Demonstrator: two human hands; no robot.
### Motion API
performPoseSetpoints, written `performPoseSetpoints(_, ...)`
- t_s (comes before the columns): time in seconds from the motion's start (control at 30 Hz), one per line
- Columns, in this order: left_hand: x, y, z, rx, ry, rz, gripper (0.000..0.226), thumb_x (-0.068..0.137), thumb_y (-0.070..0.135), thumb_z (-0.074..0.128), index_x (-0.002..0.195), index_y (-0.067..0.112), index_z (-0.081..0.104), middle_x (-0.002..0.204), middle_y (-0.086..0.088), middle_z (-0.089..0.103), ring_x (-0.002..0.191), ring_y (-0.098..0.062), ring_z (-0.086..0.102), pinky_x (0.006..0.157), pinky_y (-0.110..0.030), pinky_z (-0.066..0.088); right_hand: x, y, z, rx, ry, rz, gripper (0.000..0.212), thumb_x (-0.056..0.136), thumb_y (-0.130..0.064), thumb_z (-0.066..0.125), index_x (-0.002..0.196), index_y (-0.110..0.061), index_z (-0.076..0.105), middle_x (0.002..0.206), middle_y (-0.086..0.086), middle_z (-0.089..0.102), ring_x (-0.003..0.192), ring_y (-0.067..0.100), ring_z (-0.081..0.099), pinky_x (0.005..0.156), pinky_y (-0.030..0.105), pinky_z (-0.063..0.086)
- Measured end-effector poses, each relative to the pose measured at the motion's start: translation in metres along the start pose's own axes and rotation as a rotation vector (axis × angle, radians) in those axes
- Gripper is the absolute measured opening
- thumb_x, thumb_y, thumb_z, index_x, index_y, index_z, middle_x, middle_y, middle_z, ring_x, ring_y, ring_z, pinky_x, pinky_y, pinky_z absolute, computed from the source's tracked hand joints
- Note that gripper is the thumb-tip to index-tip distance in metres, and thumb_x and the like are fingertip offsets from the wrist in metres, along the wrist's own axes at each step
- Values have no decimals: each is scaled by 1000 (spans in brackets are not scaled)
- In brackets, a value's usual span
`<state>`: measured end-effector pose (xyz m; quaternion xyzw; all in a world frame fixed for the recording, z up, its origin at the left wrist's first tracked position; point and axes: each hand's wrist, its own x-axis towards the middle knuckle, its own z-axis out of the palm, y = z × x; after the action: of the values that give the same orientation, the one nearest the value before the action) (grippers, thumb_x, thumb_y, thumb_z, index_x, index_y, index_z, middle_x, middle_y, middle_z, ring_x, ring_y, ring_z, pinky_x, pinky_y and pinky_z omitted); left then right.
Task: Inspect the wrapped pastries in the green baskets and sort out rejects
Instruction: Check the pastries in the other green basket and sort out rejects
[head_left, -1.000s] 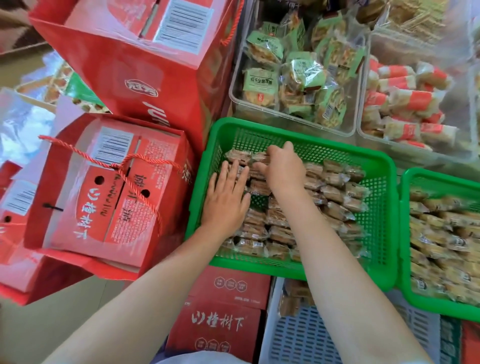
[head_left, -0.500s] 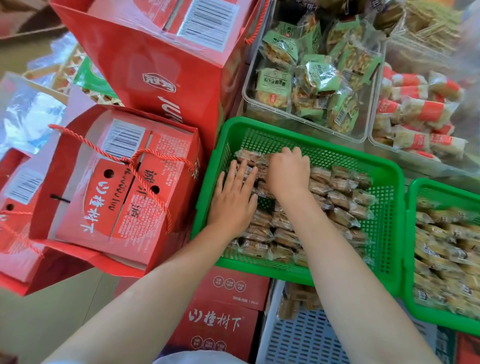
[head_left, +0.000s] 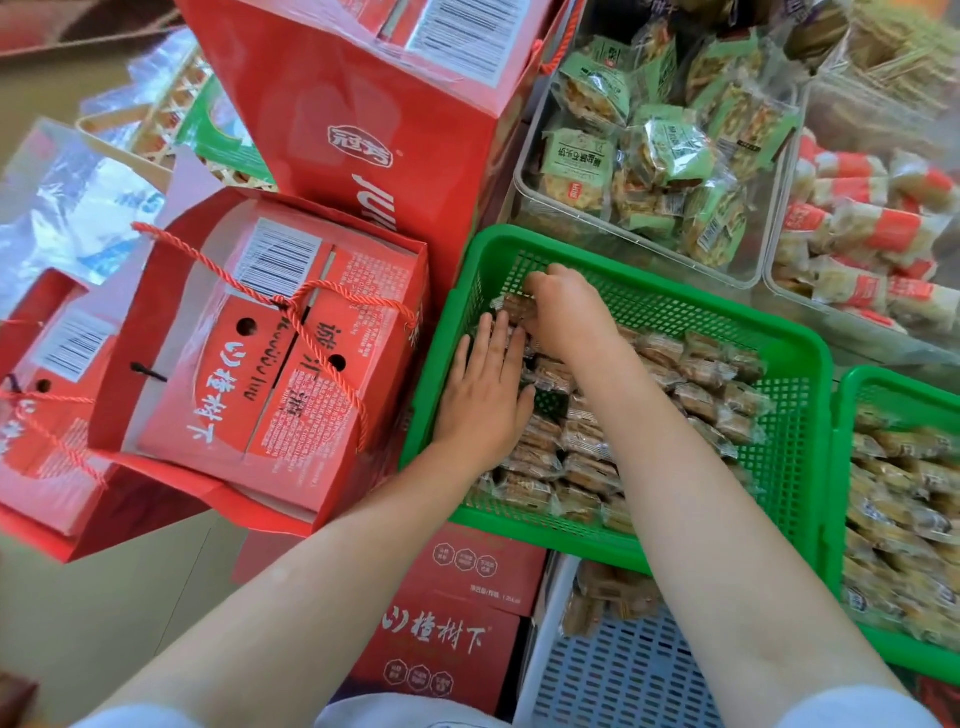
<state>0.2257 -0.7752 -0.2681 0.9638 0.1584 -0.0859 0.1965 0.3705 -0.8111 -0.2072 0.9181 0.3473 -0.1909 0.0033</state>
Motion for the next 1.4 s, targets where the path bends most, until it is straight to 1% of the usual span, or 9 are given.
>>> performPoseSetpoints(0.43,-1,-2,0,-11,2,16,68,106,41,28,159,6,5,167,-14,-12,154,-27,-16,125,-43,-6,7,-1,5,-58,5,-42,31,94,-10,60,125,-5,55,119,17,52,107,38,57,84,43,50)
performPoseSetpoints(0.6,-1,-2,0,-16,6,23,68,106,41,26,159,6,2,167,-15,-11,153,-28,-17,125,-44,-5,-6,5,-5,301,105,-4,41,97,-19,55,136,-15,43,122,13,53,96,30,56,78,38,48)
performPoseSetpoints(0.8,-5,5,-13,50,-21,22,69,107,47,17,159,9,-7,166,-10,-19,151,-24,-24,123,-42,-14,-77,4,-27,1136,409,280,21,96,-25,61,116,-19,63,107,0,70,94,17,67,84,40,58)
performPoseSetpoints(0.87,-13,11,-25,-95,-2,44,66,108,44,23,160,13,0,168,-5,-11,153,-20,-18,124,-39,-12,-112,1,-32,1525,352,362,20,100,-21,57,115,-10,65,105,9,73,86,23,69,75,36,59)
performPoseSetpoints(0.93,-30,20,-46,-457,34,21,54,107,35,35,158,18,27,164,1,24,152,-14,16,126,-39,11,-147,-2,-33,1713,293,376,22,102,-19,52,116,-7,65,100,12,72,80,21,66,69,32,55)
performPoseSetpoints(1.0,-53,31,-77,-887,120,-89,36,106,28,40,137,24,57,134,7,60,122,-10,54,104,-39,46,-179,-4,-31,1788,272,375,22,102,-19,51,115,-8,65,97,9,71,75,19,64,66,31,53)
performPoseSetpoints(1.1,-92,48,-122,-1466,45,-305,28,107,30,43,113,26,70,107,-4,74,94,-22,71,71,-36,59,-224,-13,-27,1785,267,391,14,100,-16,54,110,-12,63,89,3,71,69,18,65,63,30,52)
performPoseSetpoints(1.23,-144,58,-142,-1472,163,-189,22,90,27,71,110,19,73,104,-10,75,94,-32,72,72,-46,62,-273,-24,-30,1788,323,364,20,92,-20,66,107,-21,53,101,10,67,83,25,65,68,34,54)
performPoseSetpoints(1.4,-192,66,-163,-1534,152,-205,16,91,16,72,107,13,76,96,-5,77,85,-17,72,71,-38,60,-322,-39,-47,1804,308,245,38,91,-38,54,117,-12,52,104,6,71,94,23,66,73,36,54)
